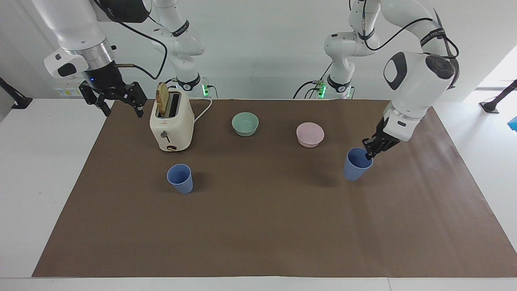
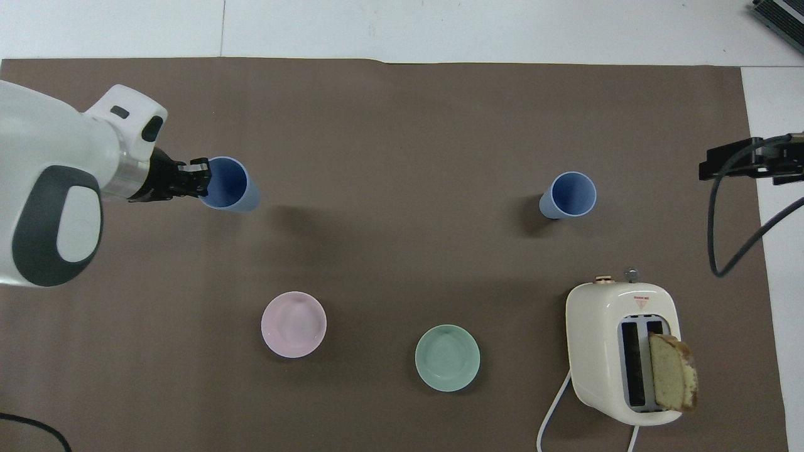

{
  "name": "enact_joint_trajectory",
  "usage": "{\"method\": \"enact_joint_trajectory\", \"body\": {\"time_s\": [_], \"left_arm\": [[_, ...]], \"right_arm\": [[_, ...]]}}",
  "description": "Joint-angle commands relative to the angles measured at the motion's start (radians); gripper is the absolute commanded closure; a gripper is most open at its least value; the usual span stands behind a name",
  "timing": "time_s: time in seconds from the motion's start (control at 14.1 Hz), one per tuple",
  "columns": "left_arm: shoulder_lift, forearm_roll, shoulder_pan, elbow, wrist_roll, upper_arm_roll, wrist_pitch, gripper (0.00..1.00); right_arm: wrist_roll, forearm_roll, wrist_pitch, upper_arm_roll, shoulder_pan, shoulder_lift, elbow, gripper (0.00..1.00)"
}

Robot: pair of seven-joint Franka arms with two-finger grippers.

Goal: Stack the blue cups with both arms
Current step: 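Carry the blue cup with the left gripper toward the table center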

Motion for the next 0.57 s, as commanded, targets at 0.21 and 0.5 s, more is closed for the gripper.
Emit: {"method": "enact_joint_trajectory", "body": {"time_s": [0.21,0.5], "left_arm": [[0.009,-0.020,-0.173,-0.005,-0.176,0.016,0.077,1.00],[0.087,-0.018,-0.291,-0.005,-0.294,0.018,0.227,1.00]], "right_arm": [[-0.029,0.021,0.011,0.005,-0.014,-0.023,-0.027,0.00],[-0.029,0.023,0.011,0.005,-0.015,-0.026,-0.033,0.00]]}}
